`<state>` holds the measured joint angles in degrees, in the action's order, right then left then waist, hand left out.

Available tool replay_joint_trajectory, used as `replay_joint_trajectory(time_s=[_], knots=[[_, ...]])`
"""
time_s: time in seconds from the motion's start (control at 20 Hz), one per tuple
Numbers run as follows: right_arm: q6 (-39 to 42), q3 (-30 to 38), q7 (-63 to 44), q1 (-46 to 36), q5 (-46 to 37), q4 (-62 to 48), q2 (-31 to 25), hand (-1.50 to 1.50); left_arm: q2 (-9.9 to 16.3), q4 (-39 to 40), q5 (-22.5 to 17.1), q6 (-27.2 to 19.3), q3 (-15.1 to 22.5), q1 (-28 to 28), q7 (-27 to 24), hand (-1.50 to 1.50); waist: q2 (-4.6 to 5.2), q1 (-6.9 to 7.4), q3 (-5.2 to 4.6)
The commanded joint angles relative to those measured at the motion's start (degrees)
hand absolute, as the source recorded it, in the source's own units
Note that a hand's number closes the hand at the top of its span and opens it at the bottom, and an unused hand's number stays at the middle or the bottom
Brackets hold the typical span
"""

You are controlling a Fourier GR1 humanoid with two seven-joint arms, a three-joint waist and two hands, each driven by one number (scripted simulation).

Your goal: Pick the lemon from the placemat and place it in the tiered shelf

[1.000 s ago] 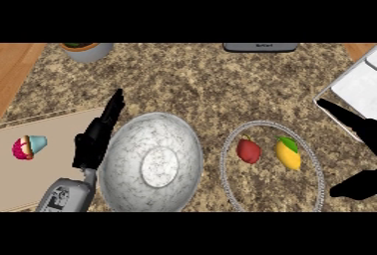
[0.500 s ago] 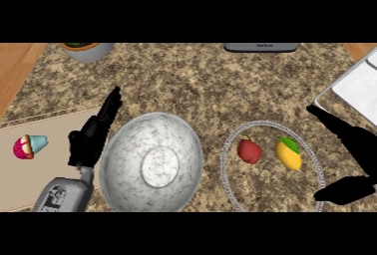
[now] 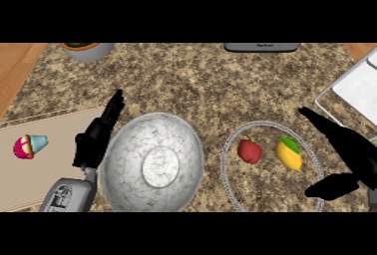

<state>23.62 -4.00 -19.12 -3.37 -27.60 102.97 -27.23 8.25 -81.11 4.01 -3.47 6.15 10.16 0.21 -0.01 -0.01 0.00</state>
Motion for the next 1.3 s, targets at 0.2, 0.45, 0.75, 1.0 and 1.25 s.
replay_joint_trajectory(time_s=[0.2,0.45,0.75,1.0,1.25], knots=[[1.9,0.5,1.0,0.6,-6.4,-0.3,4.1,-1.5,-1.1,-0.6,1.0,2.1,-2.0,-1.0,-0.1,0.0,-0.02,-0.07,0.0],[3.0,4.2,6.1,-4.0,-7.6,-10.3,2.1,-1.5,-2.5,-1.3,2.5,1.3,-1.2,-1.6,-1.2,0.0,0.03,0.12,0.0],[3.1,2.1,3.1,-4.1,-12.5,-8.6,7.1,-1.5,-1.5,-1.3,1.9,3.9,-4.0,-0.7,-0.4,0.0,0.0,0.08,0.0],[-0.6,2.2,8.9,-1.8,-16.4,-12.8,7.4,-1.5,-3.3,2.5,3.6,2.7,-4.0,0.1,-2.1,0.0,0.02,-0.03,0.0],[-1.9,3.6,11.9,-5.3,-18.3,-20.2,7.5,-1.5,-4.1,-1.8,4.6,2.5,-3.0,-0.6,0.6,0.0,0.02,0.05,0.0]])
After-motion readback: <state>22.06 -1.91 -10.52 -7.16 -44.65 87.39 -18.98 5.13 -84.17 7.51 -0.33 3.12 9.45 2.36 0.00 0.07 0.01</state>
